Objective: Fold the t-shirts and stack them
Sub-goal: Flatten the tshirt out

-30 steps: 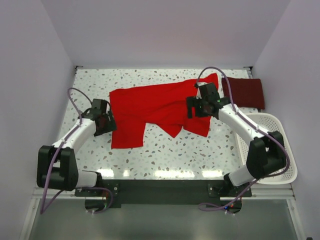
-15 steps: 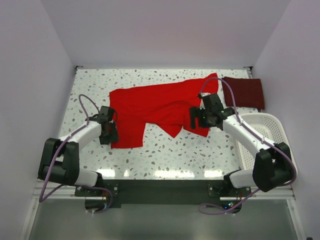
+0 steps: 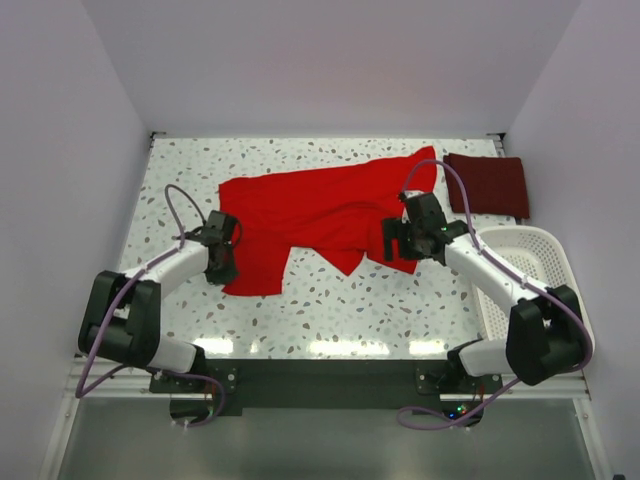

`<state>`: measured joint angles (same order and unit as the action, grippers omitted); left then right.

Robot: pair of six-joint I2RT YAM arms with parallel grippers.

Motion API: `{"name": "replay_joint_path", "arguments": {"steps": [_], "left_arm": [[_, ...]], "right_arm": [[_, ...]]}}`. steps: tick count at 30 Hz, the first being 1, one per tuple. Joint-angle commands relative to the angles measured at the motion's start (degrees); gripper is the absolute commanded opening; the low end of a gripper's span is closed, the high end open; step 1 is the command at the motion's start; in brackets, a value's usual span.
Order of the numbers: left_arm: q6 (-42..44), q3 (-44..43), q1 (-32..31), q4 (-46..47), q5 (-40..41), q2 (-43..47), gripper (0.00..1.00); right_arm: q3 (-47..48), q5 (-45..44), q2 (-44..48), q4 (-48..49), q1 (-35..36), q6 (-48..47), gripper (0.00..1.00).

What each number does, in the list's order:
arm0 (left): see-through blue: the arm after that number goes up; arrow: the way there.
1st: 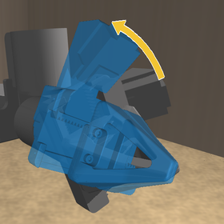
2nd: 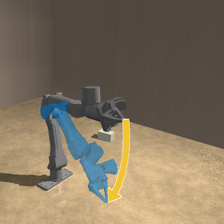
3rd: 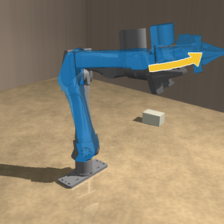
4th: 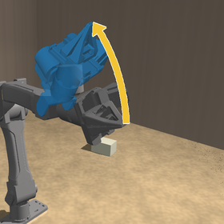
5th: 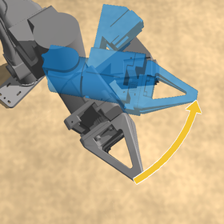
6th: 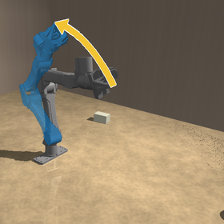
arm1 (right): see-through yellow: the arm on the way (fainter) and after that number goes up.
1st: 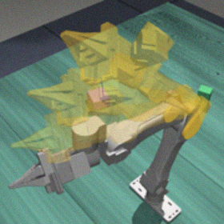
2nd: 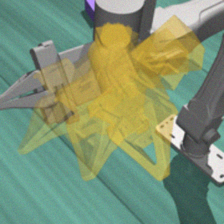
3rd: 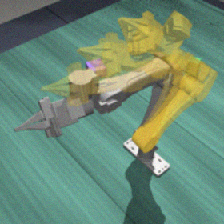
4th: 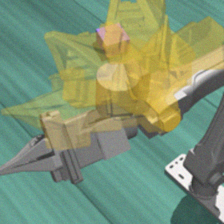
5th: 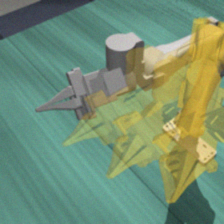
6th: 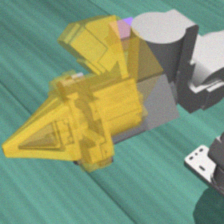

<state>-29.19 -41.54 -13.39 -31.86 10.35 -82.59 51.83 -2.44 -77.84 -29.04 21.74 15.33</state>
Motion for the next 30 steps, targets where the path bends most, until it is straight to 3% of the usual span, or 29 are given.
{"name": "replay_joint_path", "arguments": {"steps": [1, 6, 11, 30], "left_arm": [[-2.10, 1.82, -0.41, -0.05, 2.38, -0.74, 0.00], [-3.15, 1.99, -0.32, 0.30, 4.41, 7.08, 0.00], [-2.89, 1.81, -0.15, 0.83, 7.58, 12.27, 0.00], [-0.78, 1.81, 1.17, 2.68, 3.71, 16.75, 0.00]], "right_arm": [[-1.12, -5.81, 1.47, 2.14, 0.15, 2.50, 0.85], [-1.65, -11.27, -1.17, 2.75, -1.08, 5.40, 0.81], [-1.12, -10.05, -4.59, 4.51, -2.22, 7.34, 0.73], [-5.07, -12.42, -13.47, 7.07, -2.14, 14.28, 0.57]]}}
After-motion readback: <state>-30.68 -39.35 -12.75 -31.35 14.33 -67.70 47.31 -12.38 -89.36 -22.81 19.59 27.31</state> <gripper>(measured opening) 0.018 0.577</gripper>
